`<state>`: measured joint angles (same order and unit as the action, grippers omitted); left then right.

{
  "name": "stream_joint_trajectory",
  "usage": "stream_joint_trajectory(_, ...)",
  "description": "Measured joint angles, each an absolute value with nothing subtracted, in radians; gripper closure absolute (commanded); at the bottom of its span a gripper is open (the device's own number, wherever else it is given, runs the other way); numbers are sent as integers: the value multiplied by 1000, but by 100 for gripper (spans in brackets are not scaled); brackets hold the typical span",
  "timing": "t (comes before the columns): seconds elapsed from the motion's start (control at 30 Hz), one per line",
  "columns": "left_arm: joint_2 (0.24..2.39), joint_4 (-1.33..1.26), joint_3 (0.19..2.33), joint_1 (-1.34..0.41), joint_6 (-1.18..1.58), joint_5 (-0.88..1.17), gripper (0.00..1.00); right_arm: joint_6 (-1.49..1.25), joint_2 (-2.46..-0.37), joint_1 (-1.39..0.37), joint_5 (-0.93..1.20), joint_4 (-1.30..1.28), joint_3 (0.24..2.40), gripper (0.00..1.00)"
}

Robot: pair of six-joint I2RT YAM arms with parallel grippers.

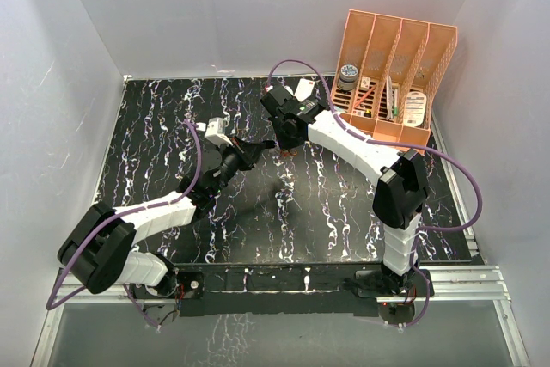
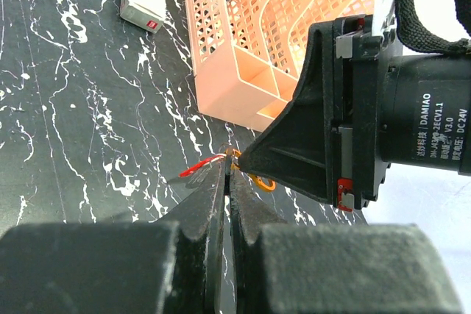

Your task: Put the keys on the keyring

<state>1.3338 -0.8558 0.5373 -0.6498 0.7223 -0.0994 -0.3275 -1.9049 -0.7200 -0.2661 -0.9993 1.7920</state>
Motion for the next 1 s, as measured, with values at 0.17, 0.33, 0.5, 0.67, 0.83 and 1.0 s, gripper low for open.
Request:
stream_joint_trajectory(0.17, 1334, -856, 537, -650, 727, -114, 100, -348, -1905, -720, -270, -995, 1792, 100)
stream_joint_trajectory(0.33, 1334, -856, 537, -650, 735, -123, 100, -359, -1905, -720, -271, -992, 1792, 100)
stream_joint_trajectory(0.5, 1334, -852, 537, -650, 743, -130, 100, -374, -1905, -720, -277, -991, 1792, 100)
stream_joint_trajectory(0.67, 1334, -850, 537, -650, 748, -132, 100, -387, -1905, -720, -282, -991, 1792, 100)
stream_joint_trajectory(0.83, 1334, -848, 537, -650, 756, -133, 100, -395, -1905, -720, -287, -994, 1797, 100)
stream_joint_trajectory(1.0, 1337, -848, 537, -650, 765, -133, 100, -395, -1905, -720, -290, -994, 1800, 100)
